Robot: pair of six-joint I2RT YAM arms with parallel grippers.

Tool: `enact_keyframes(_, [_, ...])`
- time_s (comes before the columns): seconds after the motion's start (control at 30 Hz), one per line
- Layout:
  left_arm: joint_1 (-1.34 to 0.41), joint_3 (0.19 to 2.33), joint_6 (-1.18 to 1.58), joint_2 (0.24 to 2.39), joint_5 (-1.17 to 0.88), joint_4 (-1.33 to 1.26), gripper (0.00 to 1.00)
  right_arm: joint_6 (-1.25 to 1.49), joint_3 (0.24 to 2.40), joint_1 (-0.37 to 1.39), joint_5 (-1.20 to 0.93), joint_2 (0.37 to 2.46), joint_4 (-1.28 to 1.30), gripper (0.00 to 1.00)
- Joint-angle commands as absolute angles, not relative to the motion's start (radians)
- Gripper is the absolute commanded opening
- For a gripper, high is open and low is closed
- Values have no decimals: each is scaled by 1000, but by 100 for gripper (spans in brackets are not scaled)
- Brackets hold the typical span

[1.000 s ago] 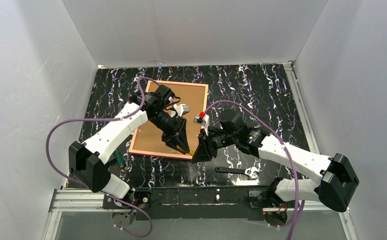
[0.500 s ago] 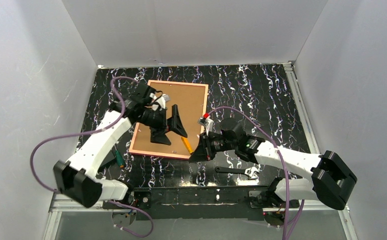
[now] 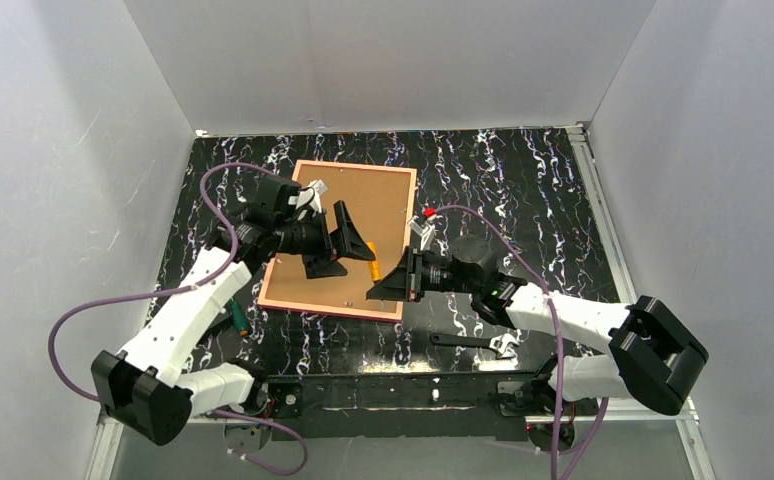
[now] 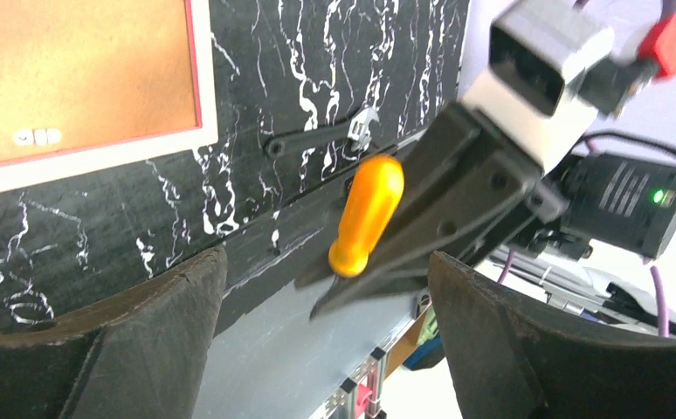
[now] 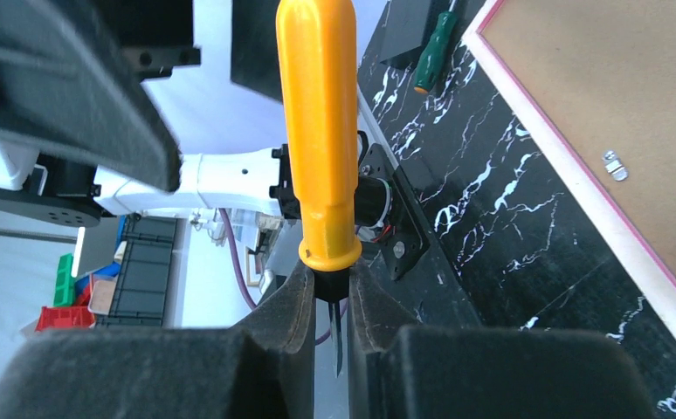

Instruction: Take the photo out of the frame

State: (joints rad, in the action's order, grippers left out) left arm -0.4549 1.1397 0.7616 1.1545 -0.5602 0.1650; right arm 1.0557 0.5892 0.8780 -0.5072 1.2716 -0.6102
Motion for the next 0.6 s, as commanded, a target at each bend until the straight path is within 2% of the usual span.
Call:
enact_keyframes(0.0, [-464, 1173, 800, 1201, -578, 102, 81, 1059, 620, 920, -481, 1279, -700, 1])
enact_keyframes(0.1, [-476, 1185, 802, 1237, -590, 99, 68, 1043, 638, 942, -477, 1286, -687, 1])
enact_keyframes(0.2, [-479, 1187, 800, 1245, -596, 106, 50, 1033, 635, 952, -446, 1266, -673, 1])
enact_keyframes(0.3, [-483, 1185, 792, 1237, -608, 107, 37, 1007, 651, 954, -432, 1254, -620, 1])
enact_keyframes(0.37, [-484, 1190, 795, 1246, -633, 107, 21, 996, 663, 954, -426, 1249, -590, 1])
enact_keyframes(0.43, [-485, 1199, 806, 1265, -680, 108, 1, 982, 677, 954, -407, 1240, -536, 1])
enact_keyframes(0.5, [-486, 1209, 815, 1283, -729, 107, 0, 964, 703, 953, -390, 1230, -454, 3])
enact_keyframes(0.57, [-489, 1222, 809, 1301, -780, 108, 0, 923, 747, 954, -373, 1216, -335, 21])
